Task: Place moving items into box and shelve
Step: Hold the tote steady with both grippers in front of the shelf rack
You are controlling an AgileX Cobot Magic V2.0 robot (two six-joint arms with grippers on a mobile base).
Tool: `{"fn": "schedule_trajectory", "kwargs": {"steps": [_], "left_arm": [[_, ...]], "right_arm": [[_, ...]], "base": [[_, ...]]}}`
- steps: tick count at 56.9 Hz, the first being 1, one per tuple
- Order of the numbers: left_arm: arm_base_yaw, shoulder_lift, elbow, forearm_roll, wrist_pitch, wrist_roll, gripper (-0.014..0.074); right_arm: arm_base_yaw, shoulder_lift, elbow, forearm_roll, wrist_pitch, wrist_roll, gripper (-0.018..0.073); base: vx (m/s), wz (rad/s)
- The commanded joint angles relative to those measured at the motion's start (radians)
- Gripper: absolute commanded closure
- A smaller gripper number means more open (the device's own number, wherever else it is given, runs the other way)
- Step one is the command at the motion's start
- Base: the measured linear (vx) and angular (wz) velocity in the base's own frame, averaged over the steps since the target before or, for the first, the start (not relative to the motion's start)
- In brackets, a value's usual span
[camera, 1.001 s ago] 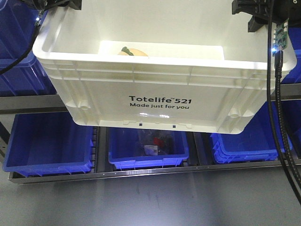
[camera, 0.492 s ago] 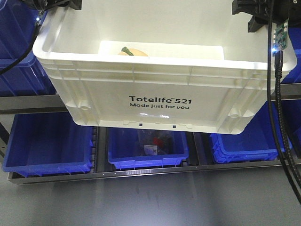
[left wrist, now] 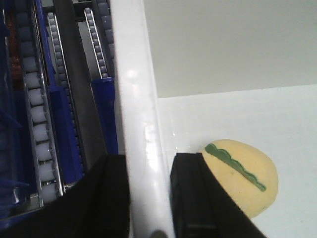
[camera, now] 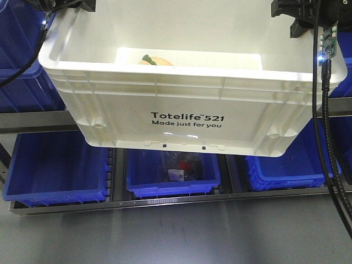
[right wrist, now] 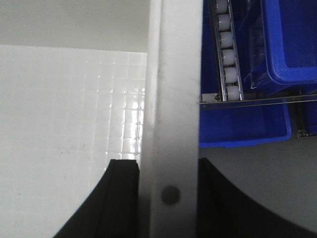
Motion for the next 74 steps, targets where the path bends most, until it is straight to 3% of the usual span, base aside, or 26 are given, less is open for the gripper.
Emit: {"fn": "schedule_trajectory", "kwargs": {"steps": [1, 60, 74], "left_arm": [[0.020, -0.070, -0.038, 0.095, -0.129, 0.010, 0.0597], [0.020, -0.070, -0.038, 0.094, -0.177, 0.010, 0.0597], [0.020, -0.070, -0.038, 0.095, -0.233, 0.010, 0.0597]], "right_arm": [[-0.023, -0.052, -0.039, -0.146, -0.061, -0.009, 0.0564], [-0.023, -0.052, -0.039, -0.155, -0.054, -0.017, 0.0563], [-0.023, -0.052, -0.039, -0.237, -0.054, -0.017, 0.0561]], "base": [[0.00, 0.00], [0.00, 0.00], [0.00, 0.00]]}}
